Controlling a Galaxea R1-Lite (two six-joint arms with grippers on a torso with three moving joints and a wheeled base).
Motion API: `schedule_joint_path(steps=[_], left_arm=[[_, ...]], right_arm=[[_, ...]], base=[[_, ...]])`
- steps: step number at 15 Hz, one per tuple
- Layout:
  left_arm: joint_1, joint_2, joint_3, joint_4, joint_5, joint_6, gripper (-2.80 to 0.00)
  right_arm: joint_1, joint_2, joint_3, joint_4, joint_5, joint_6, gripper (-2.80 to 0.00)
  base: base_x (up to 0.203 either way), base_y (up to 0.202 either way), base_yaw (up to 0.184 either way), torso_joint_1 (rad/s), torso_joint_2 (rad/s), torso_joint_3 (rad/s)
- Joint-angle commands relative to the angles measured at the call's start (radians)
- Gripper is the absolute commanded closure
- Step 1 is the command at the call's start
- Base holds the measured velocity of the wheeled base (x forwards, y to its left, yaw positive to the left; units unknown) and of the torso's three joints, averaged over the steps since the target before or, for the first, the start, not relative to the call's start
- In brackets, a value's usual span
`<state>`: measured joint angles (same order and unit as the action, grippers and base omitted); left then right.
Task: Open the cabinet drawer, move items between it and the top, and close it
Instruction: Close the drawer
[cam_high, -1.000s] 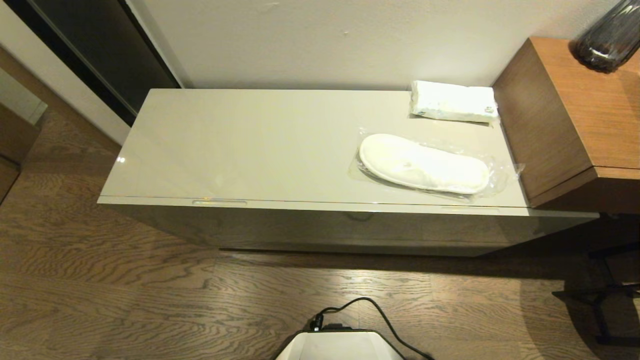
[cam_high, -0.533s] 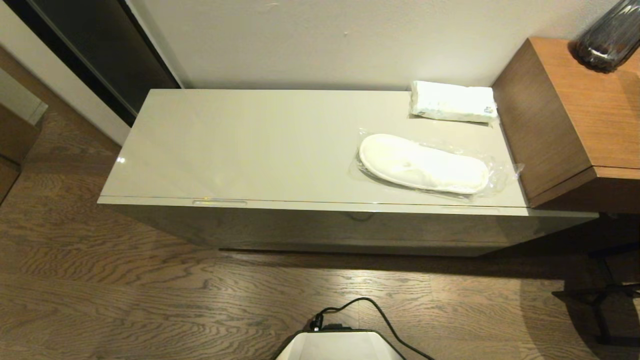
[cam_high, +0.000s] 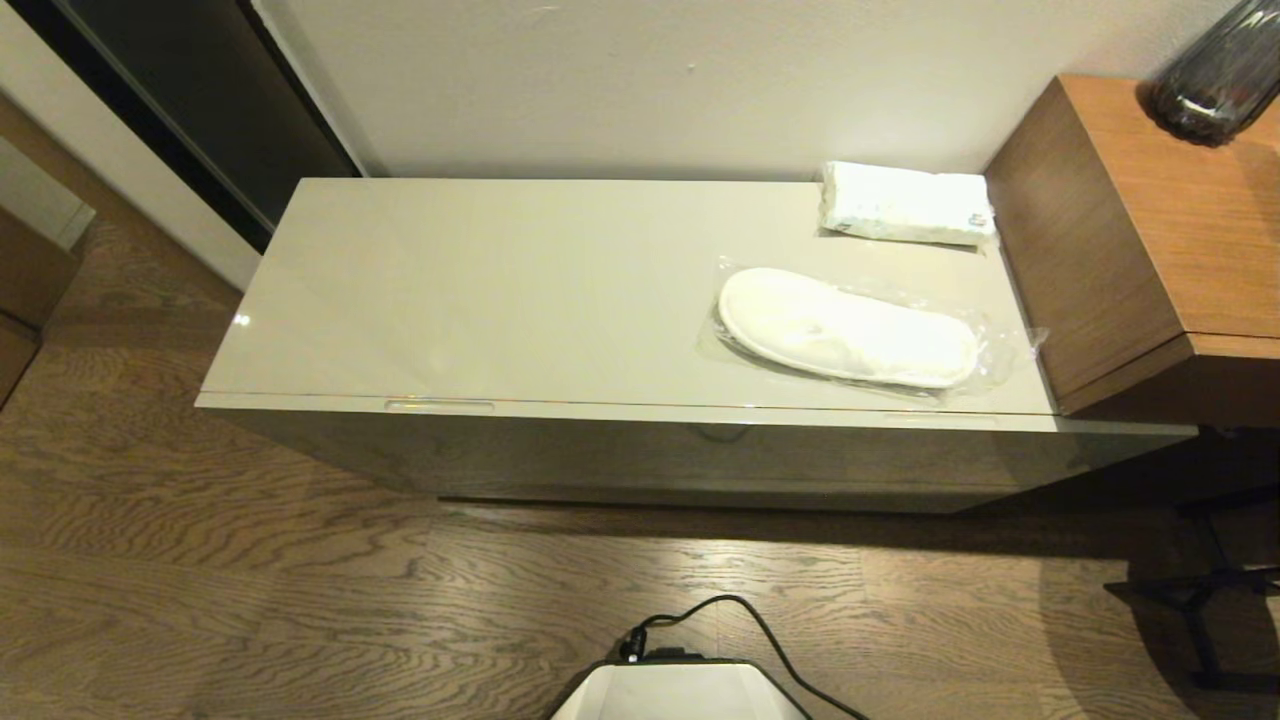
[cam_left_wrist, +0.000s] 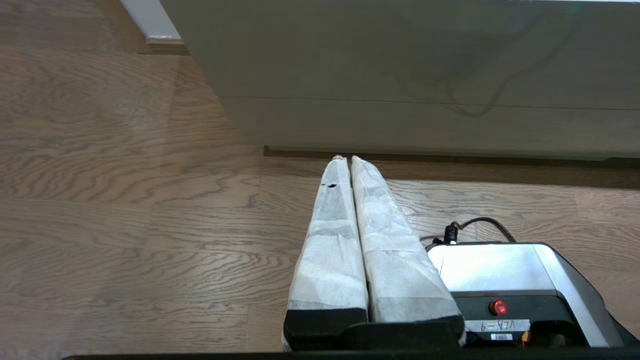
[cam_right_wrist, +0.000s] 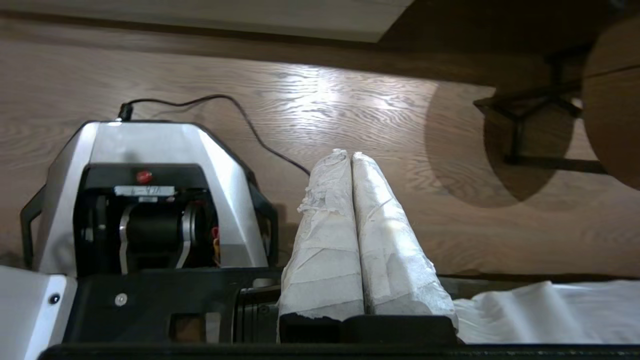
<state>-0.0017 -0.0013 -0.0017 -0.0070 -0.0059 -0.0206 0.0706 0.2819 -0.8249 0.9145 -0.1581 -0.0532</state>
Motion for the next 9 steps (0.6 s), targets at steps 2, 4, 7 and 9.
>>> schedule_joint_path(steps=[2,4,7,9], left_arm=[[0.000,0.001,0.000,-0.001,0.000,-0.001,0.00],[0.000,0.001,0.000,-0.001,0.000,-0.001,0.00],[0.000,0.001,0.000,0.001,0.000,-0.001,0.00],[0.000,0.001,0.000,0.001,0.000,-0.001,0.00]], right_arm=[[-0.123,-0.021,0.008,0.015,0.009,-0.001,0.00],[-0.104,-0.111,0.091,-0.003,0.016,-0.002,0.00],[-0.088,-0.266,0.270,-0.141,0.032,-0.003,0.00],[-0.084,-0.279,0.369,-0.314,0.090,-0.004,0.00]], base=[[0.000,0.000,0.000,0.000,0.00,0.000],[0.000,0.000,0.000,0.000,0.00,0.000],[0.000,0.000,0.000,0.000,0.00,0.000],[0.000,0.000,0.000,0.000,0.00,0.000]])
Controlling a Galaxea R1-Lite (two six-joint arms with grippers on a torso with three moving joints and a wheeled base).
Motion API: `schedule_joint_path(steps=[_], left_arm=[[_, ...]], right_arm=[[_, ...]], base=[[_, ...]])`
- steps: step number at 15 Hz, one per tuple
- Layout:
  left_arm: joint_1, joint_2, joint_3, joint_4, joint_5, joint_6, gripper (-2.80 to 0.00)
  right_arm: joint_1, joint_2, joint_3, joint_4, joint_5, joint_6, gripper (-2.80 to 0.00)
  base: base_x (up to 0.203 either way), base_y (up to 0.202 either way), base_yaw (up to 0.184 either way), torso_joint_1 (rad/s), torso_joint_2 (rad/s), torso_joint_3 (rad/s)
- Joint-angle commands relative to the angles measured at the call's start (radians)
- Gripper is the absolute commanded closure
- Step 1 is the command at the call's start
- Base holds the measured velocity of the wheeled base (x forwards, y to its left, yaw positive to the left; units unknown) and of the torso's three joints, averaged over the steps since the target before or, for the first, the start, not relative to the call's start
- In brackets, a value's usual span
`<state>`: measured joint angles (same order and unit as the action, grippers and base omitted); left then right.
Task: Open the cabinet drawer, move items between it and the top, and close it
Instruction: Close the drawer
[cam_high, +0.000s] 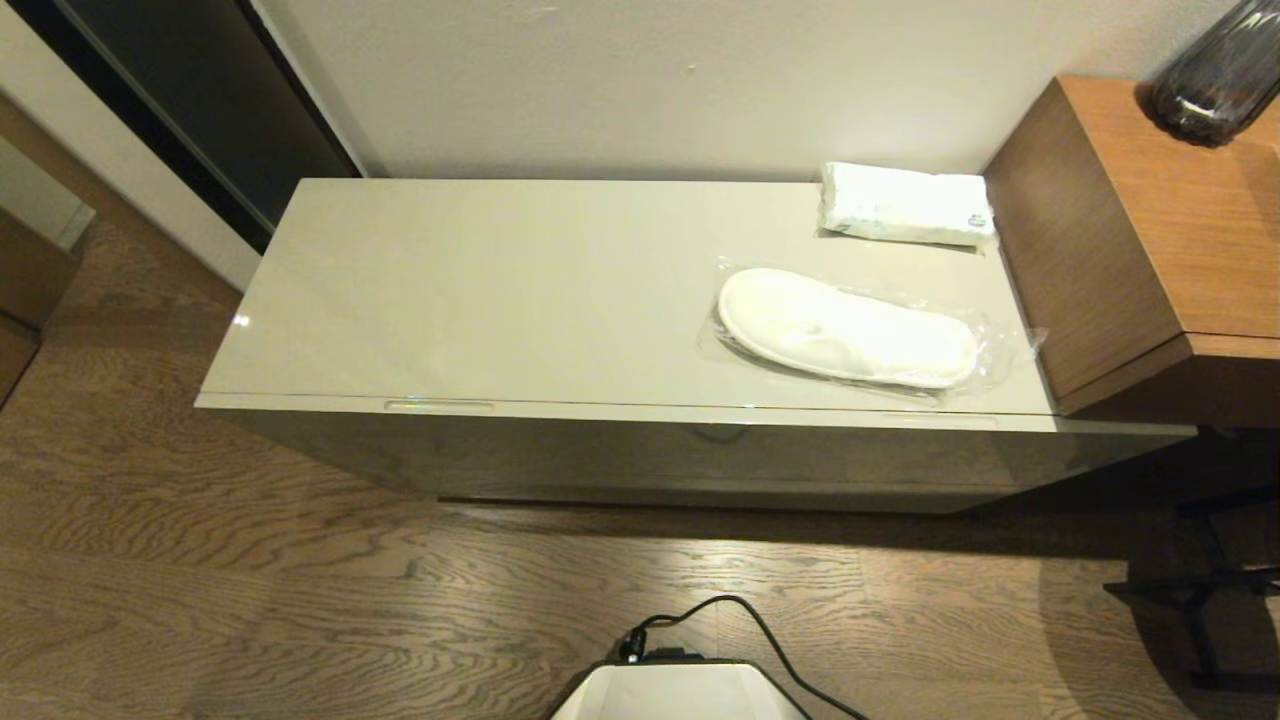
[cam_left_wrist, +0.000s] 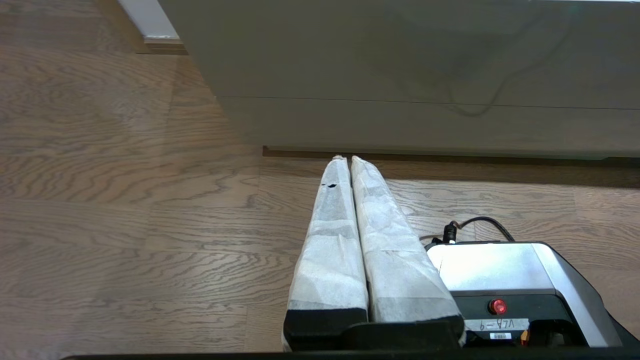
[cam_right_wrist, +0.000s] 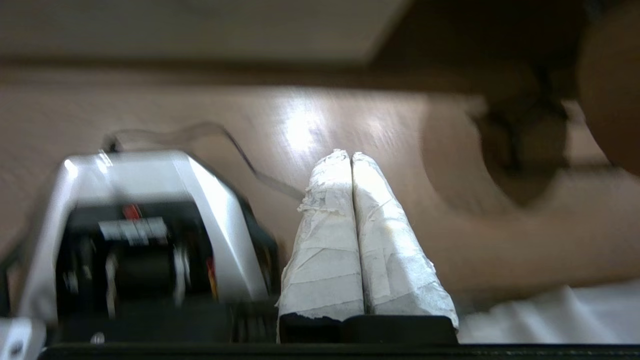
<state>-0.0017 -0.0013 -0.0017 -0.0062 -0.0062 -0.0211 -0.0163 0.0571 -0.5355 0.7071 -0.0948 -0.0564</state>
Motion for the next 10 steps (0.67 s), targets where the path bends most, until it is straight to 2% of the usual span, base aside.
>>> schedule_joint_path(steps=[1,4,6,7,9,10], left_arm=[[0.000,0.001,0.000,0.000,0.000,0.000,0.00],[0.000,0.001,0.000,-0.001,0.000,0.000,0.00],[0.000,0.001,0.000,0.000,0.000,0.000,0.00],[0.000,0.001,0.000,0.000,0.000,0.000,0.00],[0.000,0.001,0.000,0.000,0.000,0.000,0.00],[0.000,0.001,0.000,-0.001,0.000,0.000,0.00]], right_arm=[[0.004,-0.056,0.117,-0.182,0.061,-0.002,0.00],[0.004,-0.057,0.334,-0.603,0.186,0.009,0.00],[0.004,-0.057,0.513,-0.866,0.228,0.020,0.00],[0.004,-0.057,0.549,-0.895,0.243,0.028,0.00],[0.003,-0.057,0.533,-0.838,0.242,0.044,0.00],[0.004,-0.057,0.534,-0.818,0.183,0.040,0.00]], base=[[0.000,0.000,0.000,0.000,0.00,0.000],[0.000,0.000,0.000,0.000,0.00,0.000],[0.000,0.000,0.000,0.000,0.00,0.000],[0.000,0.000,0.000,0.000,0.00,0.000],[0.000,0.000,0.000,0.000,0.00,0.000],[0.000,0.000,0.000,0.000,0.00,0.000]])
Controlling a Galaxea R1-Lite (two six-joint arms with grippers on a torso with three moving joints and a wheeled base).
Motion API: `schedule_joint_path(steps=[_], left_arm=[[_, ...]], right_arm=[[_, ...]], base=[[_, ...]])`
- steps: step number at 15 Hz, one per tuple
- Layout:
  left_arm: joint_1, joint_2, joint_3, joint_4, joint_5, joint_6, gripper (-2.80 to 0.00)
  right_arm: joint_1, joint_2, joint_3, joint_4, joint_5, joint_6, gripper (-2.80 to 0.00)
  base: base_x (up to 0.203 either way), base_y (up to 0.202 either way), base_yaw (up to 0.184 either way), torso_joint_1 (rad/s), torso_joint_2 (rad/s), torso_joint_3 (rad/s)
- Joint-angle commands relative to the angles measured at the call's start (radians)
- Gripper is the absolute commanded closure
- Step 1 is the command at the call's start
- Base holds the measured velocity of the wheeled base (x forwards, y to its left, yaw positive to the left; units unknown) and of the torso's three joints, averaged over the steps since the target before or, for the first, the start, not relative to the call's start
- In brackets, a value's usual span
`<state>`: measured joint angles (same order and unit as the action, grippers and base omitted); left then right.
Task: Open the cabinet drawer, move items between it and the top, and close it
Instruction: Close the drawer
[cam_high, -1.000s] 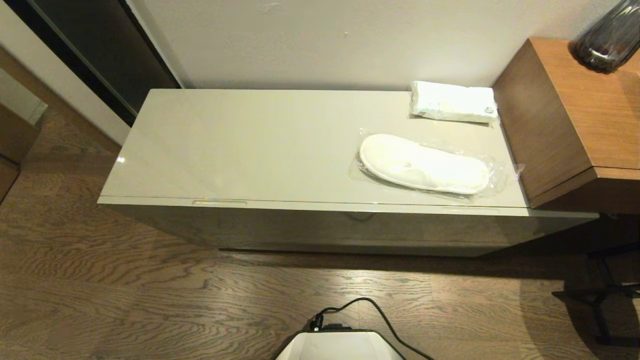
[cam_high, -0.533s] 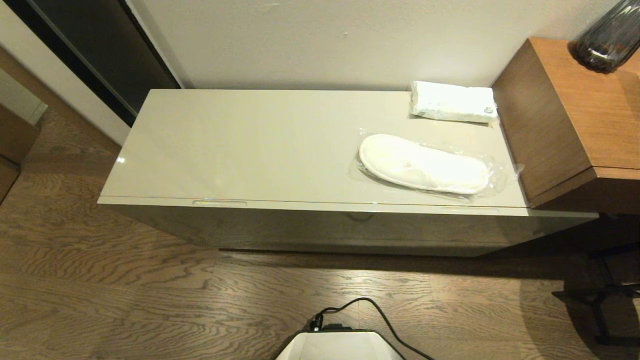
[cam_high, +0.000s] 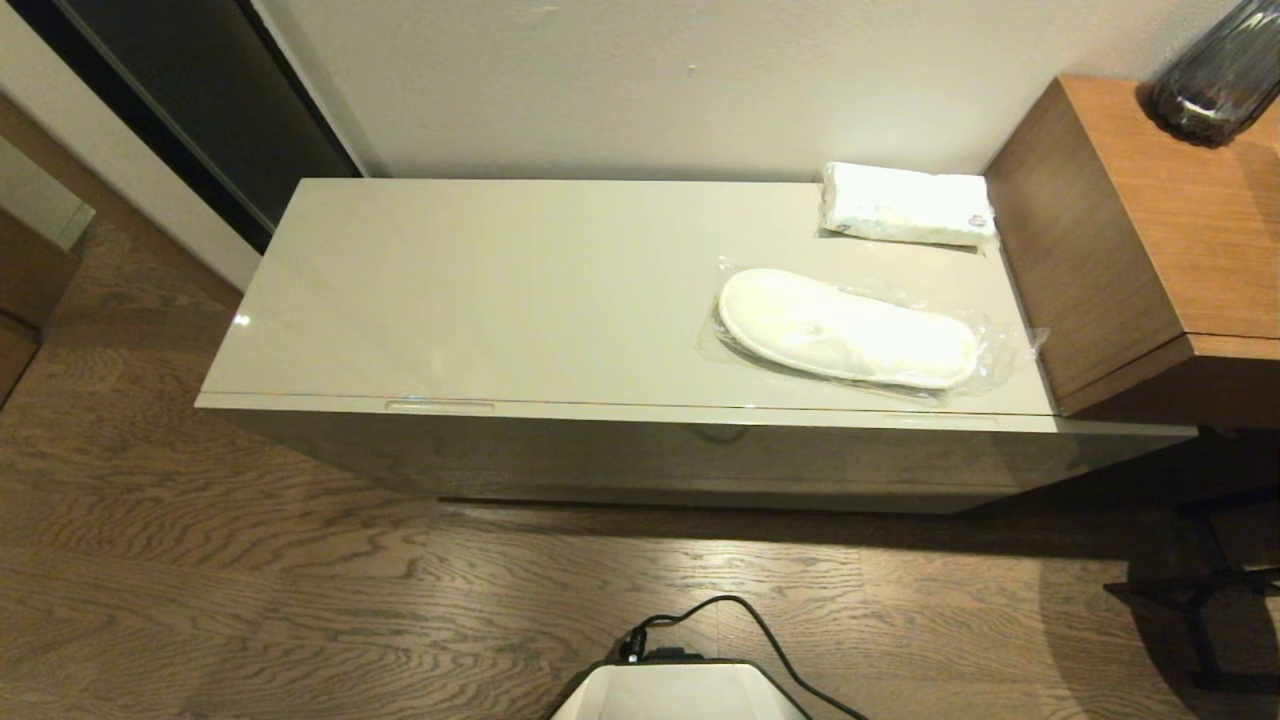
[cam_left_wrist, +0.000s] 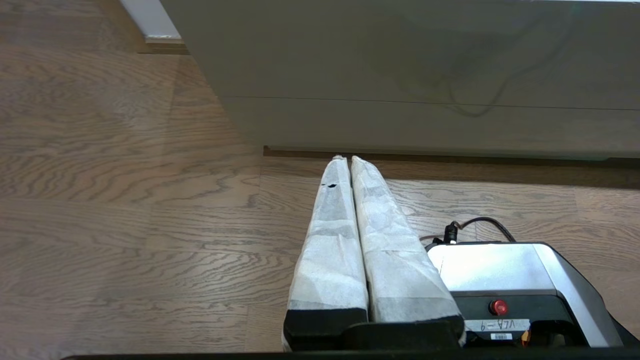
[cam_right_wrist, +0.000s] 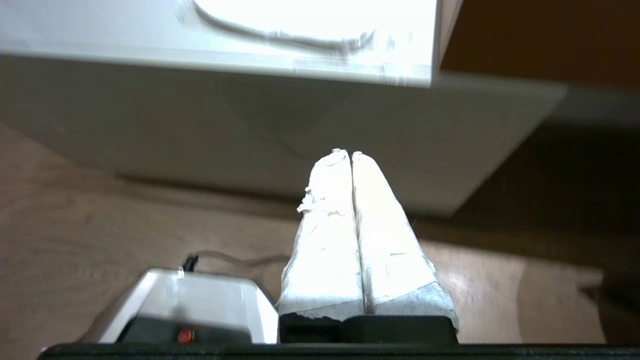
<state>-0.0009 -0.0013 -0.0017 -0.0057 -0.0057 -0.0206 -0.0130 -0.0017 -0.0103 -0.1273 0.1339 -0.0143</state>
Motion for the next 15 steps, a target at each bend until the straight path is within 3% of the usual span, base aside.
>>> schedule_joint_path(steps=[1,3,5,7,15], left_arm=[[-0.001,0.001,0.000,0.000,0.000,-0.001,0.00],[-0.001,0.001,0.000,0.000,0.000,-0.001,0.00],[-0.001,0.001,0.000,-0.002,0.000,-0.001,0.00],[-0.001,0.001,0.000,0.000,0.000,-0.001,0.00],[-0.001,0.001,0.000,0.000,0.000,-0.001,0.00]], right_arm=[[0.001,0.002,0.010,0.044,-0.133,-0.002,0.00],[0.001,0.002,0.010,0.088,-0.137,0.048,0.00],[0.001,0.002,0.011,0.095,-0.135,0.030,0.00],[0.001,0.002,0.010,0.133,-0.125,-0.041,0.00],[0.001,0.002,0.012,0.127,-0.129,-0.033,0.00]], base=[[0.000,0.000,0.000,0.000,0.00,0.000],[0.000,0.000,0.000,0.000,0.00,0.000],[0.000,0.000,0.000,0.000,0.00,0.000],[0.000,0.000,0.000,0.000,0.00,0.000],[0.000,0.000,0.000,0.000,0.00,0.000]])
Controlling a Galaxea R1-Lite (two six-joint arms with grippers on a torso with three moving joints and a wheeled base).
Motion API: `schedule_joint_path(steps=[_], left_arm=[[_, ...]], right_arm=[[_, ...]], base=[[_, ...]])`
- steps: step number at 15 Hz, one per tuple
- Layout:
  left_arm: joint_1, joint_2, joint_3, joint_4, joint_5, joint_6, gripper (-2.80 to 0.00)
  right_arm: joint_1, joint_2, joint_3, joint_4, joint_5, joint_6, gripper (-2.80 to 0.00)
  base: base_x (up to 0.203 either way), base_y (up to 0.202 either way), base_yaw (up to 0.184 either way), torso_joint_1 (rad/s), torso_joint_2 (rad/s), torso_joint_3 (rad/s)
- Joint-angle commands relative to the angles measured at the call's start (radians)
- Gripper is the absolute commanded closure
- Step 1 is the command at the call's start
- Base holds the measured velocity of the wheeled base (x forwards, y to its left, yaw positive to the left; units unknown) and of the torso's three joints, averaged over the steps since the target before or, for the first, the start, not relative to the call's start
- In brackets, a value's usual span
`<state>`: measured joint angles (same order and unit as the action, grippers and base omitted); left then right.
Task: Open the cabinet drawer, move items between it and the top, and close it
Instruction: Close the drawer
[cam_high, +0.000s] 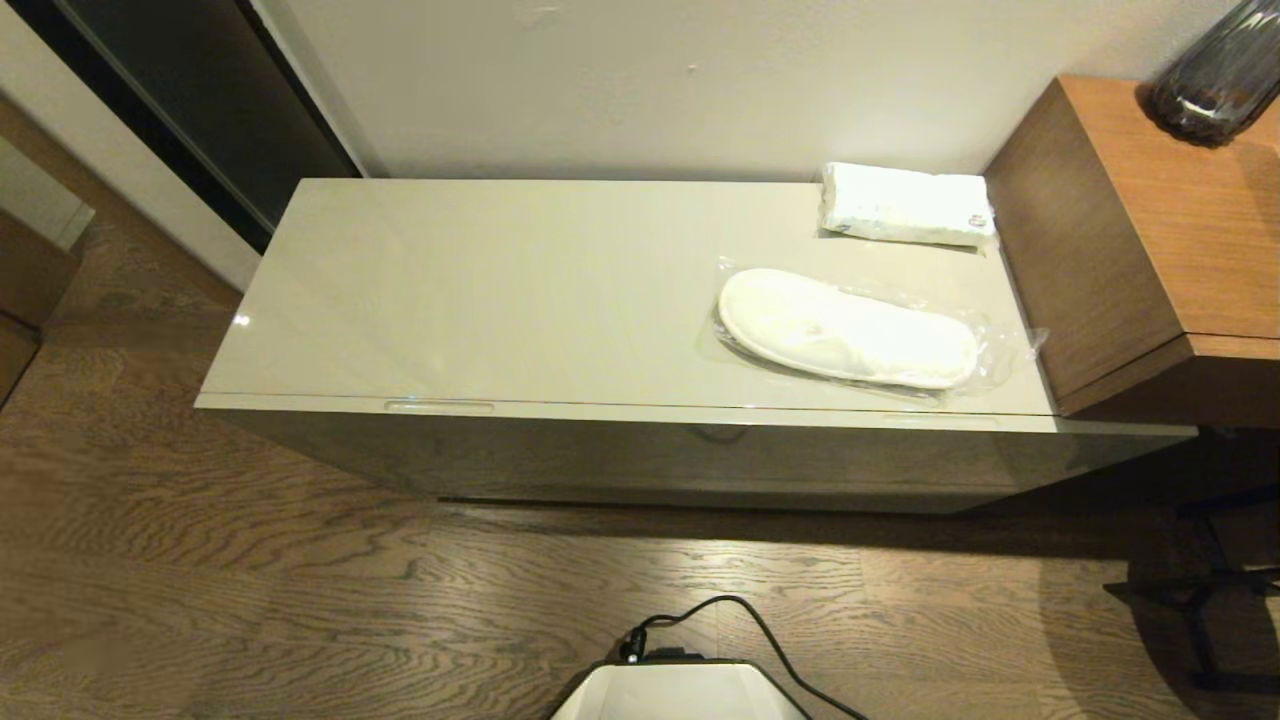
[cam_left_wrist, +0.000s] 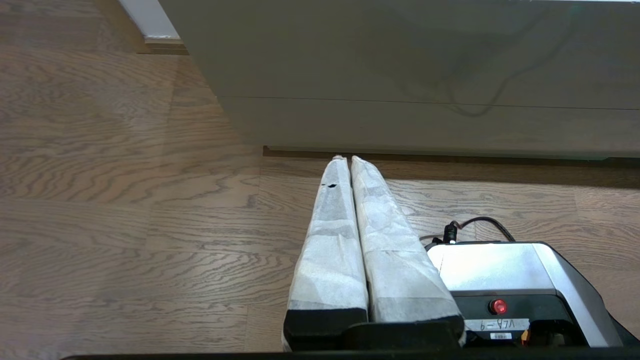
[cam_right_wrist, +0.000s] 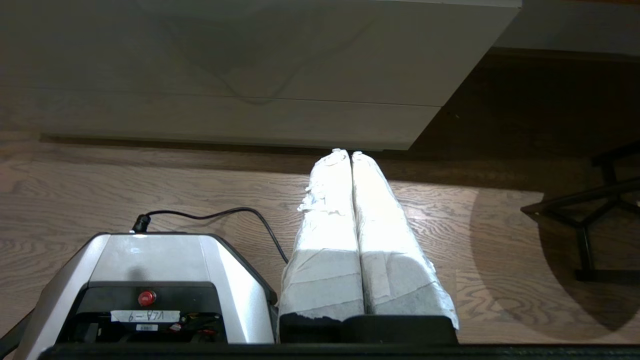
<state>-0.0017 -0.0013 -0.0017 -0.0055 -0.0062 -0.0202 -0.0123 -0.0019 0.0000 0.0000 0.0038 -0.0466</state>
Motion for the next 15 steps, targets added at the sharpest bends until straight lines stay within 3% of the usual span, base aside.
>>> schedule_joint_path(steps=[1,15], left_arm=[[0.000,0.001,0.000,-0.001,0.000,-0.001,0.00],[0.000,0.001,0.000,-0.002,0.000,-0.001,0.00]], right_arm=[[0.000,0.002,0.002,0.000,0.001,-0.001,0.00],[0.000,0.002,0.002,0.000,0.001,-0.001,0.00]], base=[[0.000,0.000,0.000,0.000,0.00,0.000],[0.000,0.000,0.000,0.000,0.00,0.000]])
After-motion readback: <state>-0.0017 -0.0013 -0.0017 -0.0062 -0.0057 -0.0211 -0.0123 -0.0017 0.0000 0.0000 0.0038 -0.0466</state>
